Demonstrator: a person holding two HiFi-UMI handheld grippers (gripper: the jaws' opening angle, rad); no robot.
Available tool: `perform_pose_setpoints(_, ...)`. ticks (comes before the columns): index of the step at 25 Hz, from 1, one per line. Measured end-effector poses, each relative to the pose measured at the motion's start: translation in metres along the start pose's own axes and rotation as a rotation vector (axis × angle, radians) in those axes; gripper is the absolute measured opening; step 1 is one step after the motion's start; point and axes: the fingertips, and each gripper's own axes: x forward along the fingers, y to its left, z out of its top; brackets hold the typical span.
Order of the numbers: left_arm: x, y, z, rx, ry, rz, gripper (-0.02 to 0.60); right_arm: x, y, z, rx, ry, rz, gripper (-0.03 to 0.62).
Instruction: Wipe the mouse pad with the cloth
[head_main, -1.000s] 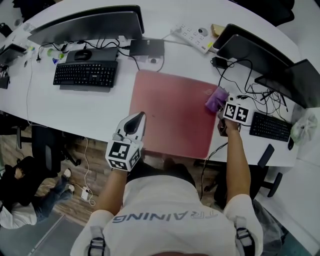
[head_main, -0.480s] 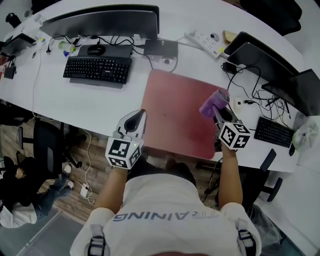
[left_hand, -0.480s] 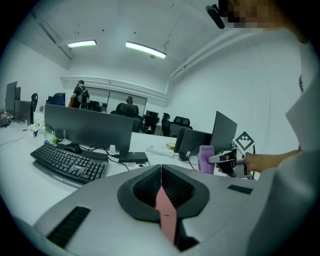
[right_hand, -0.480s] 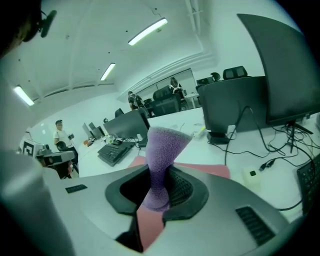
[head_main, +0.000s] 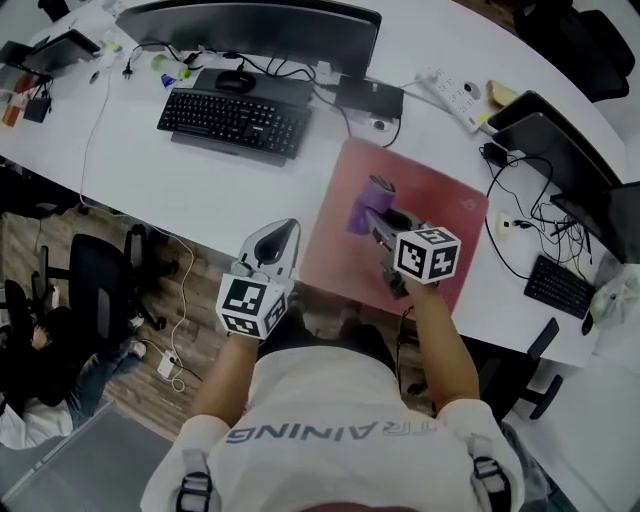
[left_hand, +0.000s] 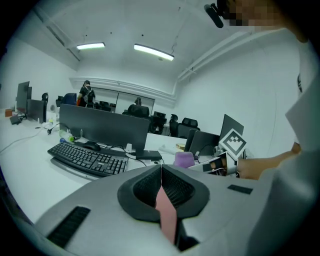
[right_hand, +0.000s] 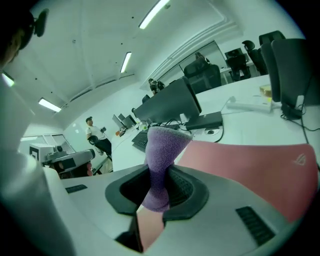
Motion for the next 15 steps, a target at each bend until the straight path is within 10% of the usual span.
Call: perform_pose_setpoints(15,-0.031,0.059,-0.02,-0.033,0.034,0.038,0.031,0.135,0.009,-0.053,0.093,0.234,0.009,0.095)
